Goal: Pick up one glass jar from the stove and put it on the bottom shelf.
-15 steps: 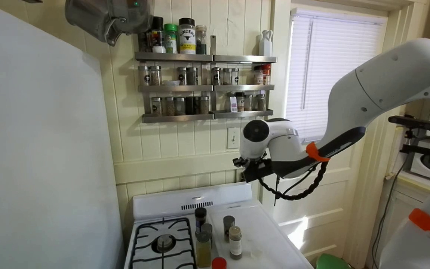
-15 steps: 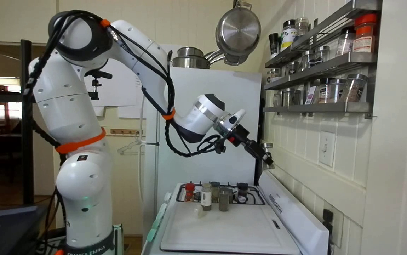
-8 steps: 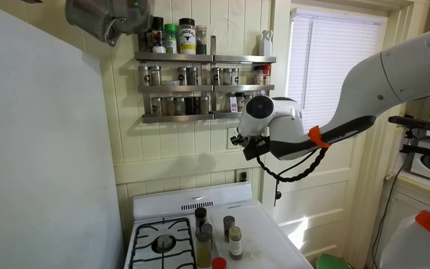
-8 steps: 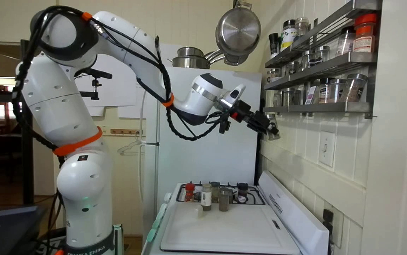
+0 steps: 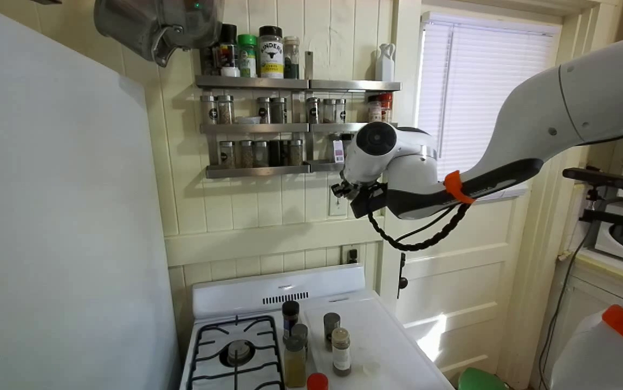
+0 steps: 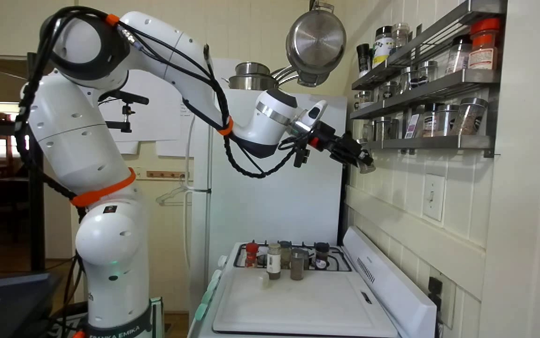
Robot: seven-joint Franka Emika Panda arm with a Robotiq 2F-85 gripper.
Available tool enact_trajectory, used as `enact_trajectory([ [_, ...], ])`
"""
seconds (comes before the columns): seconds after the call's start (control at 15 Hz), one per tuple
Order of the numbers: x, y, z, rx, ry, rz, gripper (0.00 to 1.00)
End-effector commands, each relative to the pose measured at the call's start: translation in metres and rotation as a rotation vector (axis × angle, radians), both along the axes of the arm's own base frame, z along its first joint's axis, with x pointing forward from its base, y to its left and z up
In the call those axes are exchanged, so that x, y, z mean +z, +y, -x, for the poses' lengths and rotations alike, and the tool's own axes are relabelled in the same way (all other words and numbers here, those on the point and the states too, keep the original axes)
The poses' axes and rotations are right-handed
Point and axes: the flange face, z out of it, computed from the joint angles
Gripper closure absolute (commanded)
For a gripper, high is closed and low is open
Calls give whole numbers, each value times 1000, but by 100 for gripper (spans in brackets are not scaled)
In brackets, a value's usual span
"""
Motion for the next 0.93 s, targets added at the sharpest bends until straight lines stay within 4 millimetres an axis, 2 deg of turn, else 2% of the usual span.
enact_trajectory([
  [0.0,15,3,-2,1,-23,35,77],
  [0.4,49,6,-11,21,-84,38,77],
  [0.87,71,5,-27,50,-134,-22,77],
])
